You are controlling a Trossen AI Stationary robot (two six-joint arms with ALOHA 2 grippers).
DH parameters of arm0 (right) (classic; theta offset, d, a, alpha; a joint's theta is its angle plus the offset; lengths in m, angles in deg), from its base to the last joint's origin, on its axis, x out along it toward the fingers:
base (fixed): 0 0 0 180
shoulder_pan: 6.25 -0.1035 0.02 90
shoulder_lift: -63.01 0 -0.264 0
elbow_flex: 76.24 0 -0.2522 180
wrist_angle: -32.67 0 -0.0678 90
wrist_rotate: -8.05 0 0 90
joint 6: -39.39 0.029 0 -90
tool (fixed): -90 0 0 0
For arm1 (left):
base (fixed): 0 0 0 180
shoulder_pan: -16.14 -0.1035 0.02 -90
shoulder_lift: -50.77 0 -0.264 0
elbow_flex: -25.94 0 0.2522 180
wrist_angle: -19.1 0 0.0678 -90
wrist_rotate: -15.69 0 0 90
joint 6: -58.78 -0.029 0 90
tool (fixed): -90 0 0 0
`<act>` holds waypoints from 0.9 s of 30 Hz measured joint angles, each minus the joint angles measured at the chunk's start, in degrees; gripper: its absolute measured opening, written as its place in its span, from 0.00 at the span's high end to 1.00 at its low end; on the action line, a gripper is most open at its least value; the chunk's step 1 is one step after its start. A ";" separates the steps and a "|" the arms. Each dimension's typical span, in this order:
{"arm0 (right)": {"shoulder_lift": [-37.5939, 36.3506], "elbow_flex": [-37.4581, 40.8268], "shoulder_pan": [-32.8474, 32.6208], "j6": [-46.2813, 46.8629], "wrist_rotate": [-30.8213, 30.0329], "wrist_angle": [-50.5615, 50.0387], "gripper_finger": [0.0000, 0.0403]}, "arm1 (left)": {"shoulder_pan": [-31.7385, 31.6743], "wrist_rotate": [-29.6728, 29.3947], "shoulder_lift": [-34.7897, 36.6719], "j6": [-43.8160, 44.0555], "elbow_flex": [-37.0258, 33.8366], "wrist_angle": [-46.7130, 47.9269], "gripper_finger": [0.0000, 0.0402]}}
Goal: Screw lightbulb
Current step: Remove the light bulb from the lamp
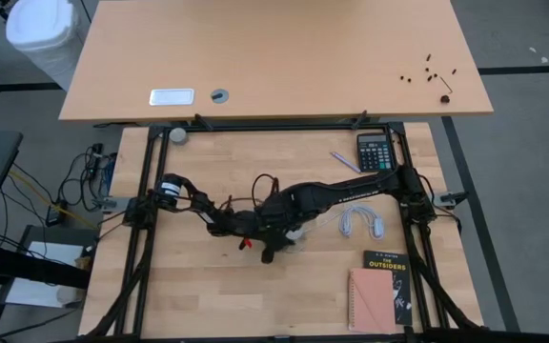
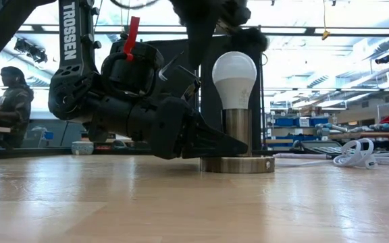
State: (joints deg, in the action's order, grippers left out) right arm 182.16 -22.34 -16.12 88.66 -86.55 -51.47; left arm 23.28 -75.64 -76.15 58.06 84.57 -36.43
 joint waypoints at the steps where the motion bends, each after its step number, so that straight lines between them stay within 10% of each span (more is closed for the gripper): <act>1: -0.02 0.06 0.00 4.18 0.02 -0.91 0.08 | 0.00 0.00 -0.02 0.00 0.00 -0.03 0.51; 9: -0.15 2.92 -0.33 19.30 1.72 -2.54 0.12 | 0.00 0.00 -0.04 0.20 0.00 -0.08 0.51; 27: -0.20 6.69 -3.35 21.34 4.63 -19.38 0.25 | 0.00 -0.19 -0.10 0.83 -0.02 -0.16 0.51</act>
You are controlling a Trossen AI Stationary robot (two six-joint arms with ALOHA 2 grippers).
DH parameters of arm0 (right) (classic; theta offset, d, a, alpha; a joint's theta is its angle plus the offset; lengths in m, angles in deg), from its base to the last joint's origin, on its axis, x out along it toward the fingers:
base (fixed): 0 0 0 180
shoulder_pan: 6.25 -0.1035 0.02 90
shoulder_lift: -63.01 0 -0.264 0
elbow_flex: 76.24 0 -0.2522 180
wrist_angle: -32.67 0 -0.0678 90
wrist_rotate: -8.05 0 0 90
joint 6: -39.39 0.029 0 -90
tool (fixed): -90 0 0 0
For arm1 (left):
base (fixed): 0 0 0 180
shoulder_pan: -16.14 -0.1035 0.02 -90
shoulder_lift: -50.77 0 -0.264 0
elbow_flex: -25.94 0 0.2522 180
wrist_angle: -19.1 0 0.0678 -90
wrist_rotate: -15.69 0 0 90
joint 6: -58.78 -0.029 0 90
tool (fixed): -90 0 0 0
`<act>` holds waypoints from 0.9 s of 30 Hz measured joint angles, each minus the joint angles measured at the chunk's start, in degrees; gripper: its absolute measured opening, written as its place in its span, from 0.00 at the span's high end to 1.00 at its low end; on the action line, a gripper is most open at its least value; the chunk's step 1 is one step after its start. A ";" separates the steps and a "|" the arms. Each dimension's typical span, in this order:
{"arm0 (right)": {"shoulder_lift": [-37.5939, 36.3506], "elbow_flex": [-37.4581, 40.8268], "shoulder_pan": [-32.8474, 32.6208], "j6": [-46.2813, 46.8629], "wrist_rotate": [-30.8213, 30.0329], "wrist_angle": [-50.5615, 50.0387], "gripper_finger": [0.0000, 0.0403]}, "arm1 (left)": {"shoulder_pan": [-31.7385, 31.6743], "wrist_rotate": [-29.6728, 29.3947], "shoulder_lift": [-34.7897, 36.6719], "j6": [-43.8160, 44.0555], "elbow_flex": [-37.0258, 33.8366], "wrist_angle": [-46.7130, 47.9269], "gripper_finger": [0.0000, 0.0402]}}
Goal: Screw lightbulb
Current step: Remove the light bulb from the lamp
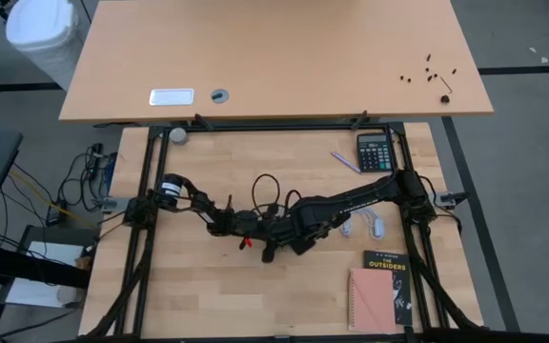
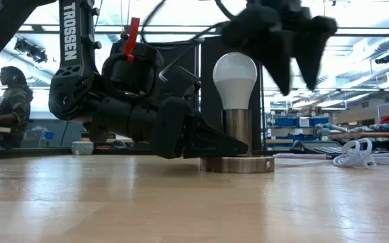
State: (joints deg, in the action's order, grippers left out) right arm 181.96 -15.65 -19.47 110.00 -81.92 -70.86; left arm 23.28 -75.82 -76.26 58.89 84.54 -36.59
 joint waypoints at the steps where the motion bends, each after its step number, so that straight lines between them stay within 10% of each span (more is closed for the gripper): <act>1: 0.00 0.04 -0.21 0.17 -0.08 -1.07 0.26 | 0.00 0.13 0.00 0.00 0.00 0.02 0.51; 14: -0.50 -1.18 -4.31 -6.44 -9.92 15.60 0.28 | 0.00 0.19 0.00 0.03 0.00 -0.04 0.51; 27: -0.46 -1.30 -3.35 -10.37 -16.83 10.56 0.29 | -0.11 -0.43 0.00 0.34 0.11 0.39 0.51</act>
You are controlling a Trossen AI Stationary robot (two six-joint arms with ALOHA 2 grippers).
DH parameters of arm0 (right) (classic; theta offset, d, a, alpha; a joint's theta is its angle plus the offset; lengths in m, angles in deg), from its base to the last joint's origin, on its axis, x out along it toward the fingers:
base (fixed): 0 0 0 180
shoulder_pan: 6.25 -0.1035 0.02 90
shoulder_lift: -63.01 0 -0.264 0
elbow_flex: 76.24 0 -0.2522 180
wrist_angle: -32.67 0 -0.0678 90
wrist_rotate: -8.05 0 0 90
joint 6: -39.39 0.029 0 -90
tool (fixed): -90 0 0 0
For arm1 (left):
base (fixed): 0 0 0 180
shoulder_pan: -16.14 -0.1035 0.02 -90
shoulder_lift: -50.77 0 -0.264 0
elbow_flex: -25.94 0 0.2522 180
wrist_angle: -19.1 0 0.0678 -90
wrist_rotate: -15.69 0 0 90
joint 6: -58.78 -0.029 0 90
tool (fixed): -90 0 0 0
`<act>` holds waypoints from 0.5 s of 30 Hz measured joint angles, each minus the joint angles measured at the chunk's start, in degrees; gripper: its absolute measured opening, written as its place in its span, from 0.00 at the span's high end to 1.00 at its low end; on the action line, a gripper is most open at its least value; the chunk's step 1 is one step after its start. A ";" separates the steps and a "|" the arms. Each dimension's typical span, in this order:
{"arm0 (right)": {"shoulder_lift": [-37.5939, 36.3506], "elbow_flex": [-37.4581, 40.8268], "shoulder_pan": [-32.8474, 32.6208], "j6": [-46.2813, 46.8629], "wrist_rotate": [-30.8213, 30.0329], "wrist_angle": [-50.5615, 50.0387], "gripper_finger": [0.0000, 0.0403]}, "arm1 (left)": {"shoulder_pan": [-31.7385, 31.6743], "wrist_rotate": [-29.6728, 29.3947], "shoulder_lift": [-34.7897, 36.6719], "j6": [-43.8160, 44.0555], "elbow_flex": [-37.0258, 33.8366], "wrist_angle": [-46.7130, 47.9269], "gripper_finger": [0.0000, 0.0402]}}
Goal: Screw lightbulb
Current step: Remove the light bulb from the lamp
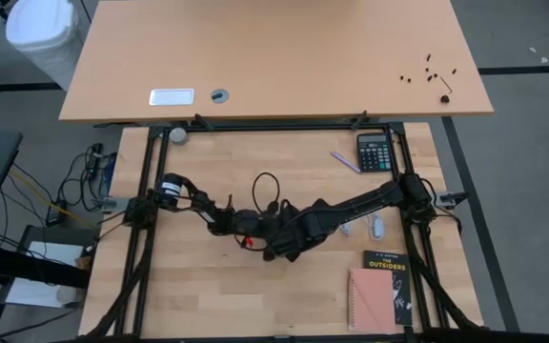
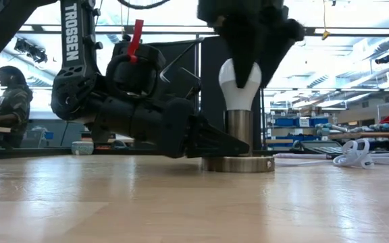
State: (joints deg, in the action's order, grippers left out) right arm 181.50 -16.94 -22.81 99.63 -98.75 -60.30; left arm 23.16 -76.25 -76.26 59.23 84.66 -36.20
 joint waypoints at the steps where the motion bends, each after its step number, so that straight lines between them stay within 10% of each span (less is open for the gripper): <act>1: 0.00 -0.04 -0.04 0.62 -0.33 -1.99 0.29 | -0.02 -0.21 0.00 0.08 0.00 0.00 0.51; 15: 0.34 0.47 -4.01 4.77 -0.51 -10.73 0.29 | 0.18 1.26 0.02 -0.46 -0.11 -0.17 0.51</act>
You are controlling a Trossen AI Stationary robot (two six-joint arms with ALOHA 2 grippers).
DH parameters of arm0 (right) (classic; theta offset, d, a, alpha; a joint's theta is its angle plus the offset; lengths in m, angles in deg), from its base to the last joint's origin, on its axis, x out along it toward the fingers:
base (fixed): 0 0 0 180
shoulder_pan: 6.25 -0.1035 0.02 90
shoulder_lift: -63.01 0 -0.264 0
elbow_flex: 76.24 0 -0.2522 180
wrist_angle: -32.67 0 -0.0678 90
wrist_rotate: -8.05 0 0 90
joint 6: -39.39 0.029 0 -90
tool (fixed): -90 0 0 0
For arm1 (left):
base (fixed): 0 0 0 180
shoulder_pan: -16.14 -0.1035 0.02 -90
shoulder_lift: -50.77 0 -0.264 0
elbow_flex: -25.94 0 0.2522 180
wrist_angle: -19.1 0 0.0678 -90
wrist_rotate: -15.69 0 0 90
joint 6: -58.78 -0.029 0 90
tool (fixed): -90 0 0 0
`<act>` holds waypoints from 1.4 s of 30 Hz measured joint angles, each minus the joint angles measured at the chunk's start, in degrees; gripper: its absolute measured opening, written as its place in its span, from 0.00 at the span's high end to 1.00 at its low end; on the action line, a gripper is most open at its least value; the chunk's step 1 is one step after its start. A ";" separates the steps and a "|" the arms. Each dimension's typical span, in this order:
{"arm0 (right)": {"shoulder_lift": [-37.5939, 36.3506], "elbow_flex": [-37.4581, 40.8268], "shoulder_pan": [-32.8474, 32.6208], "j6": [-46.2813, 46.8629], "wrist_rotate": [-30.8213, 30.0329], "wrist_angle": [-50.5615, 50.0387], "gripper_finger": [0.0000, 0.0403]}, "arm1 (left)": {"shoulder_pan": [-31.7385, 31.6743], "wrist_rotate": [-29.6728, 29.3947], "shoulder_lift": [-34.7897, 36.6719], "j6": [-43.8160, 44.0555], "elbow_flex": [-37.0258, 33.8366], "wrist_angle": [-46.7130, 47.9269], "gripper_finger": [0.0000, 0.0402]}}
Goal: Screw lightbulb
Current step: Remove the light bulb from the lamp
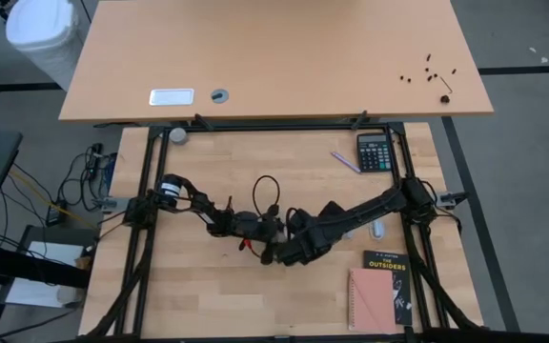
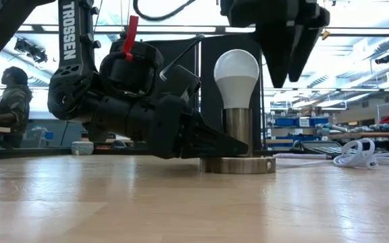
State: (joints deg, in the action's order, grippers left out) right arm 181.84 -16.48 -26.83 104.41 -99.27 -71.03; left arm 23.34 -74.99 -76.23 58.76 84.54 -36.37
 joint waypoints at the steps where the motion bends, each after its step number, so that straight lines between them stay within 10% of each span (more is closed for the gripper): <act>1: -0.01 0.00 -0.69 -0.08 -0.01 0.35 0.29 | 0.00 -0.08 0.00 -0.01 0.00 0.00 0.51; 10: -0.01 0.49 -6.11 1.87 -10.28 13.99 0.29 | -0.02 -0.44 0.00 0.02 0.00 -0.08 0.51; 22: 0.15 16.60 -16.71 29.51 -28.21 24.81 0.29 | -0.07 0.16 0.00 0.11 0.00 -0.22 0.51; 28: 0.19 24.54 -14.84 22.50 -32.36 42.74 0.29 | -0.09 0.17 0.00 0.15 0.00 0.10 0.51; 42: 0.17 25.18 -12.71 18.80 -42.84 40.79 0.30 | -0.07 -0.15 0.00 0.20 0.00 0.24 0.51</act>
State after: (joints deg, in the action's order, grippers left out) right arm 182.01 8.70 -39.53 123.21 -142.11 -30.23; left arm 23.28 -75.14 -76.23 58.96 84.54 -36.13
